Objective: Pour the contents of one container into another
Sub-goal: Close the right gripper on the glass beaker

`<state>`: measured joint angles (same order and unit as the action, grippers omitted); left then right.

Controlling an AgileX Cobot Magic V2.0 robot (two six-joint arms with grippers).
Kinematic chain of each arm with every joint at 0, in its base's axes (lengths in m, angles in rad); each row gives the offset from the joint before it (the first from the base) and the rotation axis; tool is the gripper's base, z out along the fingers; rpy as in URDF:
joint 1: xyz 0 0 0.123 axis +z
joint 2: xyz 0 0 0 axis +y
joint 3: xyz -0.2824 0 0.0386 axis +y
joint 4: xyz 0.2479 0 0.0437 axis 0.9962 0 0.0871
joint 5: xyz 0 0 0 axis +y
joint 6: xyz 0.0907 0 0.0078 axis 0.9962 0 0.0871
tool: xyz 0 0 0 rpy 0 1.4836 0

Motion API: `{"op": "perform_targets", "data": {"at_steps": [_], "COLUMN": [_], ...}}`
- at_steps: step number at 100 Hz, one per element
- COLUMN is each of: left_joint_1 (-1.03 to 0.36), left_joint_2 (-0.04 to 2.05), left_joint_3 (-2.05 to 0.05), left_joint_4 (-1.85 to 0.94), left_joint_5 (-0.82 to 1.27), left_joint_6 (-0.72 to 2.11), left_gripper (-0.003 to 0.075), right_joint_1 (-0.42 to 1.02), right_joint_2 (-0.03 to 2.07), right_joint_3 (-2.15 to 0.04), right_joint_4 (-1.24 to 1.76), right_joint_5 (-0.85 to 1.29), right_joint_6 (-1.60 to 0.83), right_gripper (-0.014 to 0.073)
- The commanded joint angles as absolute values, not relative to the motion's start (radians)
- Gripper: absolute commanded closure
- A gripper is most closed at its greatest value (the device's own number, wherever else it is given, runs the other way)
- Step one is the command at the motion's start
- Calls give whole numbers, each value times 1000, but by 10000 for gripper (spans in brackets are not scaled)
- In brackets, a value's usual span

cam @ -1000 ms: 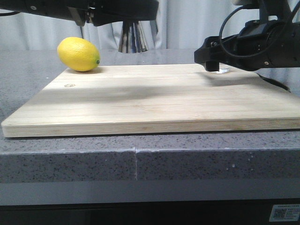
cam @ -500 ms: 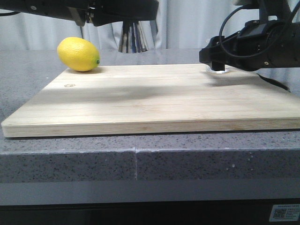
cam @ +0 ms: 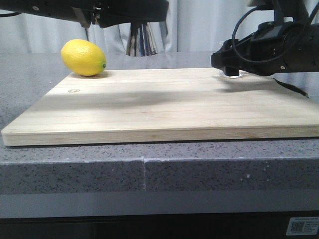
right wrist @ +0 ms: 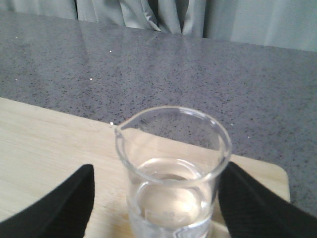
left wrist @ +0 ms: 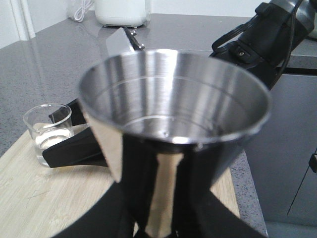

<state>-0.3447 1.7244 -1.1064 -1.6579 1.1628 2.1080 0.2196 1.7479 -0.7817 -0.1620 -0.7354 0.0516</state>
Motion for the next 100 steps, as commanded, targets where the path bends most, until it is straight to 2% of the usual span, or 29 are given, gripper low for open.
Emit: {"op": "perform_targets", "data": {"at_steps": [1, 18, 42, 100], "left_joint_1": [-355, -355, -355, -355], "left_joint_2": [1672, 1672, 1672, 1672], "left_joint_3": [-1135, -1135, -1135, -1135], "left_joint_4": [-1737, -1737, -1737, -1737], "left_joint_5": [1269, 1269, 1269, 1269], "left_joint_6": [2102, 2102, 2102, 2102], "left_gripper": [739, 739, 739, 739], "right_joint_1": [222, 222, 222, 222], "right_joint_2": [1713, 1713, 1713, 1713], "right_joint_3": [-810, -810, -810, -810], "right_joint_4": [-167, -165, -165, -158], "right_joint_5": [-820, -820, -820, -820], "right_joint_6": [54, 54, 54, 54], "right_gripper": [126, 130, 270, 273]}}
